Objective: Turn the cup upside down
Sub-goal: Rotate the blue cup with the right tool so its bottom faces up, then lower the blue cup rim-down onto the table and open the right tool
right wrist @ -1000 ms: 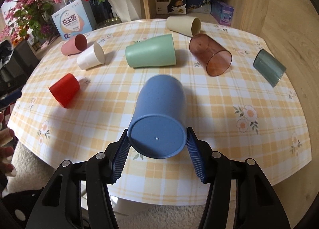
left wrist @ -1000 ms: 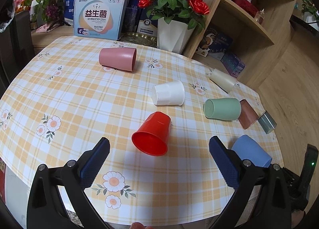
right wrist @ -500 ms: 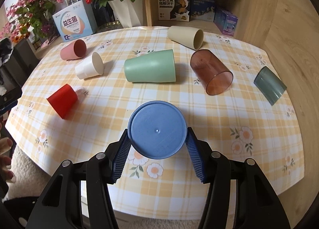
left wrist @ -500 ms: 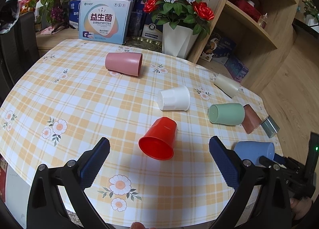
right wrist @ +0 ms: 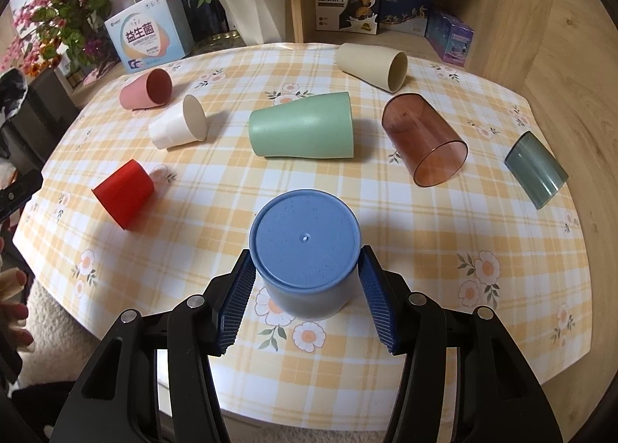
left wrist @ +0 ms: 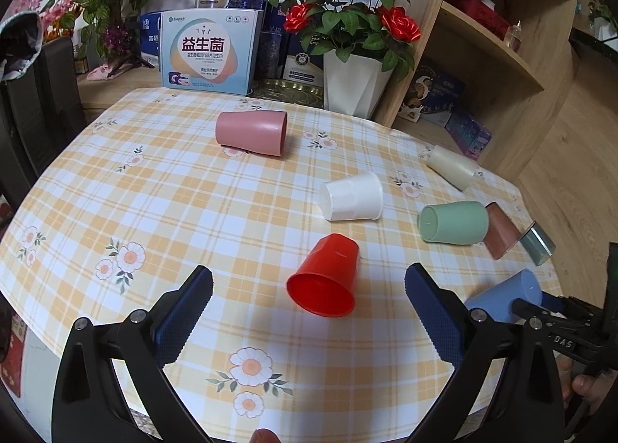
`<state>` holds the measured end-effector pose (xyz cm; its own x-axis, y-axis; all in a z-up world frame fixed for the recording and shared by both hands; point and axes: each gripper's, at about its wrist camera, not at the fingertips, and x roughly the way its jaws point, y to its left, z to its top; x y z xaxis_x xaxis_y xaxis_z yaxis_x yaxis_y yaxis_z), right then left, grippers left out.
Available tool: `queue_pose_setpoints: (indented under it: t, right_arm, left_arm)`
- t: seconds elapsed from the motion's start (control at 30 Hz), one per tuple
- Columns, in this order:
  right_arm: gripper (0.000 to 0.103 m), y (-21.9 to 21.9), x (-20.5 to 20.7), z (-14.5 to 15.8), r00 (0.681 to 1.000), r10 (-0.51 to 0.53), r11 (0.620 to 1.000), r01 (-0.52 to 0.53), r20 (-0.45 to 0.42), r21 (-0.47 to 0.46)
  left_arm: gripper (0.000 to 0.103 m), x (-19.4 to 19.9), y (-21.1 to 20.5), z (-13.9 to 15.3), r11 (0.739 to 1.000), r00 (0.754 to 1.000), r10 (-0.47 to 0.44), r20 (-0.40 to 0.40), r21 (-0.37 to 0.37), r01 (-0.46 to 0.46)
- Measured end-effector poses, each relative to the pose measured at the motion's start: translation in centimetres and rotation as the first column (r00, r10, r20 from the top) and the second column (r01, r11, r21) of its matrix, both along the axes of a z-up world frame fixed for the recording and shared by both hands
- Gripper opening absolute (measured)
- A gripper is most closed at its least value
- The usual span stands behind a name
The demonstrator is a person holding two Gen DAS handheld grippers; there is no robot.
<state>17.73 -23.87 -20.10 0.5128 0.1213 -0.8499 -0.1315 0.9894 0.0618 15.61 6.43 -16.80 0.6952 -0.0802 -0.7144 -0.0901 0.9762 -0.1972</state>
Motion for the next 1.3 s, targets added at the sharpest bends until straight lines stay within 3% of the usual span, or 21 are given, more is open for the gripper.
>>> queue_pose_setpoints:
  t: [0.67, 0.73, 0.77, 0.83, 0.9, 1.3]
  right_arm:
    - [0.055, -0.4, -0.3, 0.9, 0.998, -0.055, 0.997, 0.055, 0.011, 0.052]
    - [0.061, -0.6, -0.5, 1.6, 0.998, -0.058, 0.995, 0.057, 0.011, 0.083]
    - [0.068, -0.7, -0.8, 2.2, 0.998, -0.062, 0.993, 0.060, 0.019, 0.103]
    - [0.073, -0.7, -1.3, 3.3, 0.997, -0.069, 0.990, 0.064, 0.037, 0.122]
    - [0.089, -0.7, -2.0, 4.7, 0.996, -0.071, 0.987, 0.062, 0.060, 0.146]
    - [0.089, -0.3, -7.6, 15.3, 0.953, -0.084, 0.986, 0.038, 0.291, 0.160]
  left_arm:
    - [0.097, -0.5, -0.8, 2.4, 0.997, 0.999, -0.026, -0.047, 0.075, 0.030]
    - [0.097, -0.7, -1.2, 3.0, 0.994, 0.999, -0.032, -0.030, 0.104, 0.035]
    - [0.097, -1.0, -1.4, 3.6, 0.992, 0.999, -0.036, -0.014, 0.121, 0.037]
    - [0.097, -1.5, -1.6, 4.7, 0.991, 0.999, -0.052, 0.012, 0.127, 0.050]
    - [0.097, -1.9, -1.7, 5.6, 0.990, 0.997, -0.068, 0.033, 0.128, 0.063]
    - [0.097, -5.9, -3.2, 13.4, 0.980, 0.979, -0.107, 0.171, 0.184, 0.074]
